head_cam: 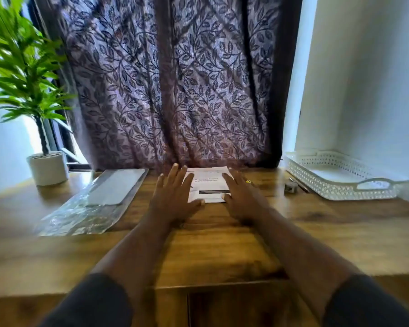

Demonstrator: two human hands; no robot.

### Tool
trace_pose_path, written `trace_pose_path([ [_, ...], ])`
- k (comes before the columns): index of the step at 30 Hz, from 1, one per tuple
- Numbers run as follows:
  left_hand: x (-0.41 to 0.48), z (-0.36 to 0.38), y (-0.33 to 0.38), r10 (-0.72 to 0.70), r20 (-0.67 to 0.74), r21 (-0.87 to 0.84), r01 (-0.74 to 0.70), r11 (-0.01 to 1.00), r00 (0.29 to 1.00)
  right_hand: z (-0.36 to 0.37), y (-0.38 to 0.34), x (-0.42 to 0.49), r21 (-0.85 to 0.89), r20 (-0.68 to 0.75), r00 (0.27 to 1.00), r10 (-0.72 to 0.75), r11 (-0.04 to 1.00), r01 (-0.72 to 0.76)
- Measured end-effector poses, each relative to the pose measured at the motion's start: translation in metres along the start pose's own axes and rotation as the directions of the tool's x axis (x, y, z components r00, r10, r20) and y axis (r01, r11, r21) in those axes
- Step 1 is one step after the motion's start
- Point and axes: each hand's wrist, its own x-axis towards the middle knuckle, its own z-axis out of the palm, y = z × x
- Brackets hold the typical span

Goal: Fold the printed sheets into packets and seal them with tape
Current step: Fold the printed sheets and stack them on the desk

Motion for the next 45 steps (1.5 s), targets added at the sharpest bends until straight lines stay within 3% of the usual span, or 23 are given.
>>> trace_pose_path([
  [2,-0.001,0.008,-0.004,-0.042,0.205,-0.109,0.066,0.992,0.978,0.009,0.004,0.002,0.028,0.109,0.994,-0.001,1.000,-0.002],
  [4,-0.003,0.014,-0.010,-0.046,0.291,-0.162,0.097,0.982,0.956,0.017,0.011,-0.002,0.081,0.202,0.979,0.005,0.996,-0.022],
  [13,0.031,0.051,-0.029,0.065,0.420,-0.293,0.067,0.954,0.905,0.041,0.039,0.038,0.294,0.275,0.962,-0.007,0.953,-0.077],
  [16,0.038,0.052,-0.031,0.133,0.495,-0.378,0.076,0.923,0.859,0.041,0.046,0.046,0.296,0.324,0.946,0.001,0.950,-0.102],
  [20,0.044,0.044,-0.035,0.143,0.544,-0.350,0.069,0.934,0.827,0.039,0.052,0.055,0.250,0.366,0.930,-0.037,0.966,-0.060],
  [28,0.054,0.039,-0.026,0.221,0.573,-0.197,-0.129,0.972,0.789,0.027,0.044,0.054,0.064,0.417,0.905,-0.088,0.996,0.068],
  [35,0.052,0.045,-0.018,0.257,0.483,-0.141,-0.215,0.966,0.837,0.027,0.044,0.052,0.125,0.432,0.894,-0.122,0.989,0.075],
  [41,0.052,0.045,-0.021,0.264,0.457,-0.136,-0.227,0.964,0.849,0.028,0.036,0.054,-0.117,0.308,0.918,-0.250,0.947,0.298],
  [45,0.051,0.043,-0.023,0.274,0.464,-0.187,-0.210,0.960,0.842,0.032,0.033,0.055,-0.153,0.223,0.910,-0.349,0.910,0.386],
])
